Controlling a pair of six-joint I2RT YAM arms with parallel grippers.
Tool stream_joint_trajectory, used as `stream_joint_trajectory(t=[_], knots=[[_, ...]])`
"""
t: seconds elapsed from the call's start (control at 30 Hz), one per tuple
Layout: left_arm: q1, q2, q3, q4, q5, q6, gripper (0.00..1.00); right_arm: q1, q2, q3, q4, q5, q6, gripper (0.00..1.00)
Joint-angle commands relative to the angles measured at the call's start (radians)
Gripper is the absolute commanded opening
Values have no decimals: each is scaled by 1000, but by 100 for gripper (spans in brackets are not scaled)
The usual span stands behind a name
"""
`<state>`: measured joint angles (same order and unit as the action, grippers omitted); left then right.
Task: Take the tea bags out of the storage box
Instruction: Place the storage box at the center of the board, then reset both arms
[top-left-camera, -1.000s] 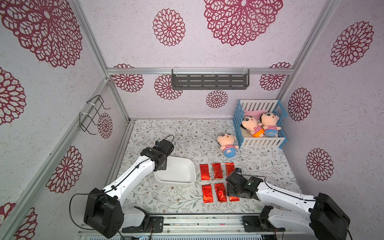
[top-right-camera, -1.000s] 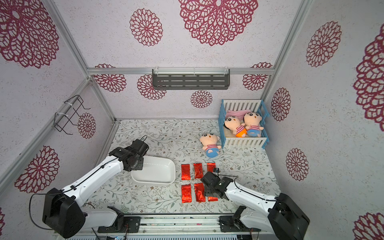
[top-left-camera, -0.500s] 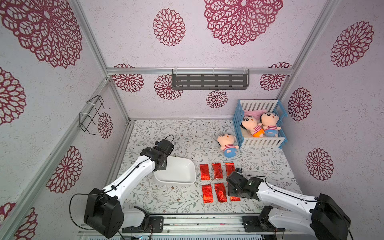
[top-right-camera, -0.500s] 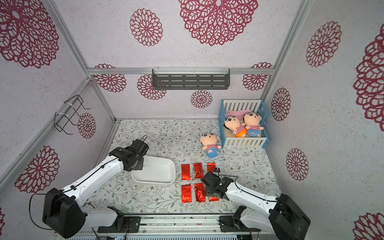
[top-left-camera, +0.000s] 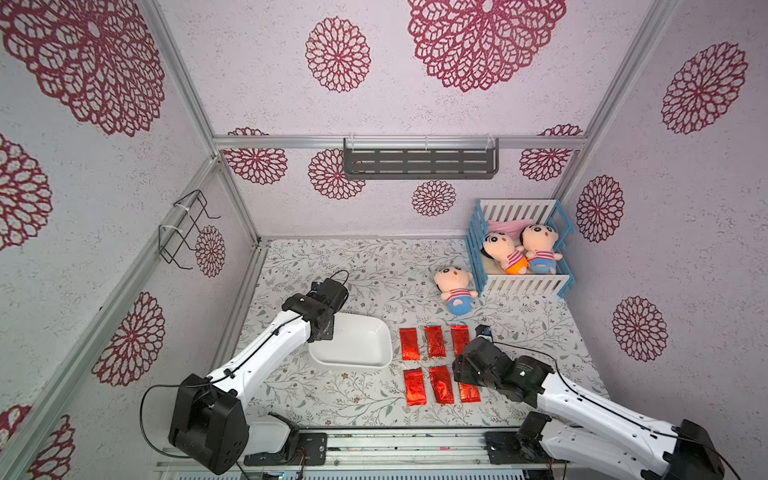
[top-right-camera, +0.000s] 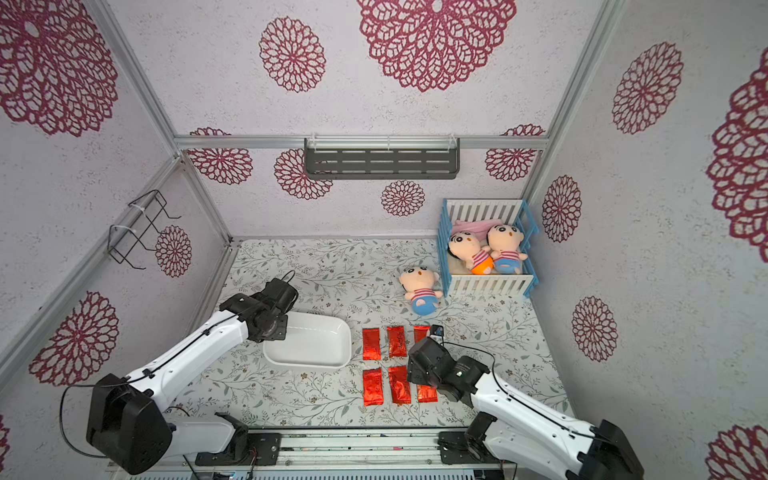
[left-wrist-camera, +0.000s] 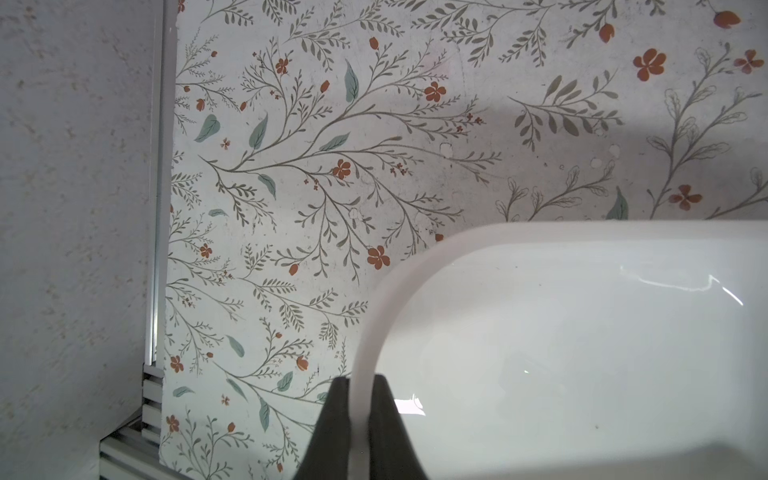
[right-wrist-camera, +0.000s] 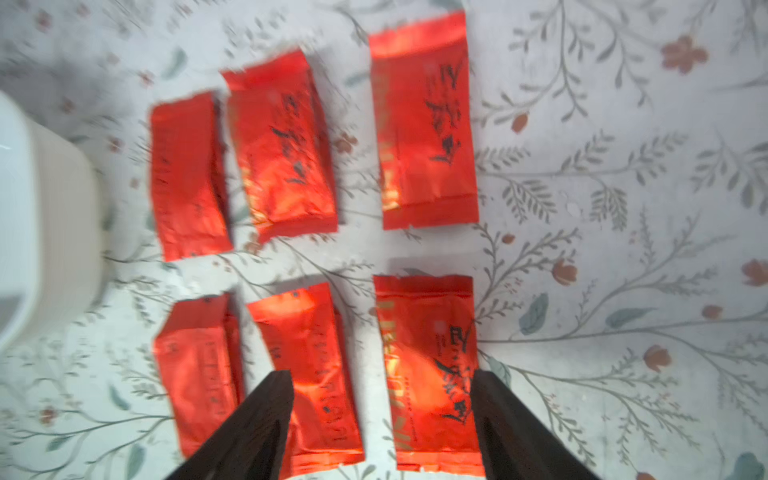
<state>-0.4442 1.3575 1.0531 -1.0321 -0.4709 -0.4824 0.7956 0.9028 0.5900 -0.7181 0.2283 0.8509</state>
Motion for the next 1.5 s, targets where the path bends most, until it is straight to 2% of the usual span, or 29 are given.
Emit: stream_joint_trajectory(t=[0.0, 0.07, 0.17, 0.27, 0.4, 0.5, 0.6, 0.67, 0.7, 0.73, 0.77, 0.9, 0.97, 1.1, 1.23, 1.33, 1.4, 1.47], knots=[[-2, 15, 19, -13, 5, 8, 0, -56, -58, 53, 51, 53, -68, 79], [-2, 13, 18, -13, 17, 14, 9, -122, -89, 49, 120, -8, -122, 83], [-3, -6, 16, -15, 9, 13, 33, -186, -120, 65, 197, -29, -175, 89], [-3, -31, 10, -10, -4, 9, 53, -226, -127, 79, 282, 14, -263, 99], [-3, -69, 9, -4, -37, 11, 75, -290, -125, 56, 434, 79, -373, 99], [-1, -125, 39, -26, -123, -26, 80, -346, -158, -23, 597, 118, -418, 99], [12, -259, 42, 16, -185, -38, 82, -396, -201, -130, 769, 157, -517, 99], [18, -362, 10, 87, -225, -36, 83, -411, -230, -213, 873, 238, -572, 99], [18, -425, -35, 162, -246, -19, 84, -419, -249, -260, 927, 279, -604, 99], [18, -478, -87, 245, -256, 8, 95, -425, -265, -301, 971, 305, -632, 99], [16, -538, -151, 330, -240, 27, 100, -430, -287, -348, 1025, 335, -659, 99], [21, -720, -419, 709, -248, 114, 97, -453, -346, -530, 1226, 384, -722, 99], [23, -741, -538, 889, -268, 184, 97, -467, -346, -598, 1316, 405, -725, 99], [72, -611, -689, 1164, -315, 322, 97, -503, -284, -652, 1478, 357, -778, 99], [207, -390, -740, 1407, -209, 370, 97, -598, -109, -644, 1668, 287, -779, 99], [323, -230, -762, 1590, -73, 377, 97, -677, 73, -585, 1754, 191, -754, 99], [359, -157, -718, 1603, -29, 399, 97, -703, 170, -553, 1811, 131, -750, 99], [397, -93, -730, 1743, 41, 437, 97, -720, 257, -582, 1992, 109, -745, 99]])
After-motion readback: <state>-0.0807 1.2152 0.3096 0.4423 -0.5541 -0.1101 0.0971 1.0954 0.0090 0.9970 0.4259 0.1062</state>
